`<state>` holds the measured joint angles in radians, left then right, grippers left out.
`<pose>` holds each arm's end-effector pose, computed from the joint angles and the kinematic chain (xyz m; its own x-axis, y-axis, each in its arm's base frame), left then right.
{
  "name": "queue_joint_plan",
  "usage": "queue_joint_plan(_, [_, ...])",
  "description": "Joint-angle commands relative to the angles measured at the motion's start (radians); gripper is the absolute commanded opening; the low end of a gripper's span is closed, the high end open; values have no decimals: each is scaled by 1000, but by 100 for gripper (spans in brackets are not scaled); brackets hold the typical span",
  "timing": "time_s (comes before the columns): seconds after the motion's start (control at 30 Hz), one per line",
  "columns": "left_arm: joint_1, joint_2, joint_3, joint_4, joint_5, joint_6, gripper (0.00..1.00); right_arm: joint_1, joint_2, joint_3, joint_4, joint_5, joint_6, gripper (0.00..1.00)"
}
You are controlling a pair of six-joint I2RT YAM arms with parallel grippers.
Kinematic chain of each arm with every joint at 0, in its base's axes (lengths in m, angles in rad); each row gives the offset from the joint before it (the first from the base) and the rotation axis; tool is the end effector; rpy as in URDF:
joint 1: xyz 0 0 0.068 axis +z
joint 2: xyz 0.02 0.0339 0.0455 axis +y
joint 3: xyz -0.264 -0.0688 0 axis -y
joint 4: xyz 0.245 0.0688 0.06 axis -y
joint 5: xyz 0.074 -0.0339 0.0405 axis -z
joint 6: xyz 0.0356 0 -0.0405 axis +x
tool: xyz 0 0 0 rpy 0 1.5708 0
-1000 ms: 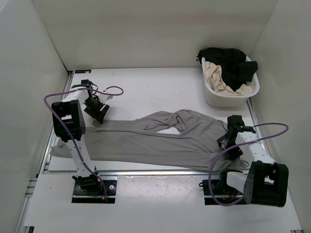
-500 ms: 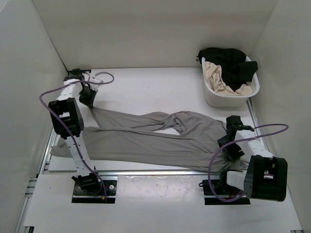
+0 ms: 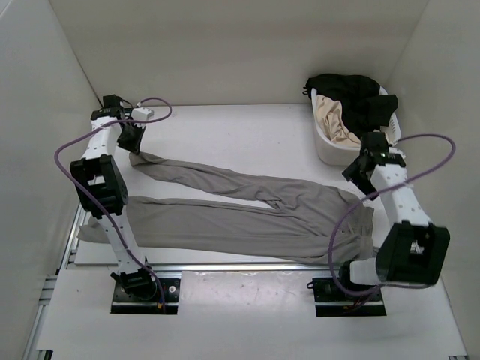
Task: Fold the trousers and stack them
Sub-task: Flatten the trousers out
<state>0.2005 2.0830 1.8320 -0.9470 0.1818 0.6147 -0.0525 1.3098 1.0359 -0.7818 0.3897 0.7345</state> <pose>0.4338 0.0816 0.2394 -0.8213 0.4119 -0.3947 0.4190 0.9051 0.0725 0.2556 -0.0270 0.2670 -0.4872 0.6464 -0.5872 0.7572 0.6477 0.0848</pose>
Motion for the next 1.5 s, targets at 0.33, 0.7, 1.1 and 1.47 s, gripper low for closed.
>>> queue_joint_plan(0.33, [39,-144,-51,-6,1,-16,14,5,310,17,21,-2,-41,84])
queue_joint_plan(0.7, [80,-135,48,4,12,-16,14,-32,493,76,64,101,34,5])
queue_joint_plan(1.1, [137,-188,247,4,12,-16,14,-43,64,73,137,190,-35,0])
queue_joint_plan(1.47, [229,-383,-396,33,65,132,14,-43,-112,-260,197,1,32,0])
